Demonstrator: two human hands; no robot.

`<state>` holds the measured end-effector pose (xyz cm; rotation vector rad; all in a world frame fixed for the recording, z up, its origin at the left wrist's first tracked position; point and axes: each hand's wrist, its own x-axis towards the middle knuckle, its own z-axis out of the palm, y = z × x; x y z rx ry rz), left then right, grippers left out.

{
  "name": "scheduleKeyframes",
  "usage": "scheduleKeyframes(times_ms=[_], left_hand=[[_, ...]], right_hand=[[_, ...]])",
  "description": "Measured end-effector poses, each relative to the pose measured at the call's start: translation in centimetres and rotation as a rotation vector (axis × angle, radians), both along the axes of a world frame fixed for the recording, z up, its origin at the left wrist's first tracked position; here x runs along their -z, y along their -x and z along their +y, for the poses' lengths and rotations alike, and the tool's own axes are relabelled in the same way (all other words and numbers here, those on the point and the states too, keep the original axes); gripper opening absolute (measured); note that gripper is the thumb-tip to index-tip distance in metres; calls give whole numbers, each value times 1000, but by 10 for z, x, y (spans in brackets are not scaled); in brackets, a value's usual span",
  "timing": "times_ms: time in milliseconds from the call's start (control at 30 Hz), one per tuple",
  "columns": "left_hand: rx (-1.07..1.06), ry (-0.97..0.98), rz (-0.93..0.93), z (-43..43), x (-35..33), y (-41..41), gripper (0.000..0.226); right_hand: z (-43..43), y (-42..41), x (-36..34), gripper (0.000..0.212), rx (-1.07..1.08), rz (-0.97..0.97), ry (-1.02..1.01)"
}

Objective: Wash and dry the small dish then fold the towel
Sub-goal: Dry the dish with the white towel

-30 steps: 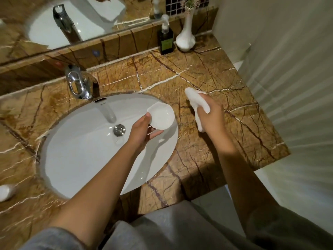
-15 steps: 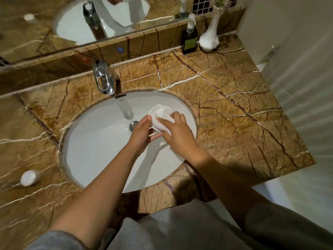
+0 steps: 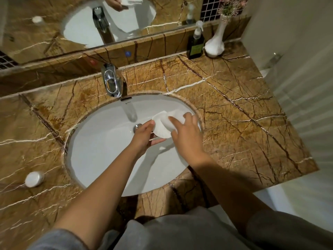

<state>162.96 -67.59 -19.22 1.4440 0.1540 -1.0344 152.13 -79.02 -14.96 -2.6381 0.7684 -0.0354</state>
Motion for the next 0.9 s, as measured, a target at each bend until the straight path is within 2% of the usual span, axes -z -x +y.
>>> scheduleKeyframes(times_ms=[100, 167, 300, 367, 467, 533, 667, 833, 900], left_hand=[[-31, 3, -5, 1, -1, 2, 31], [-81, -9, 24, 6, -1, 2, 32], [-144, 3, 68, 20, -4, 2, 37], [-171, 44, 87, 25, -9, -1, 38], [-182, 122, 114, 30, -15, -3, 38], [-171, 166, 125, 31, -18, 1, 40], [-164, 206, 120, 35, -17, 8, 40], [-217, 178, 125, 49, -12, 6, 39], [-265, 176, 140, 55, -10, 7, 37]], right_hand=[[20, -1, 9, 44, -33, 104, 23], [27, 0, 11, 42, -52, 132, -57], [18, 3, 8, 41, -42, 153, -483], [11, 1, 3, 43, 58, 45, -602], [11, -11, -7, 45, 81, -134, -385], [17, -23, -11, 46, 54, -162, -250], [37, -33, -10, 50, -102, -52, -88], [49, -24, -6, 50, -319, 38, -85], [47, -20, -8, 46, -399, 98, -15]])
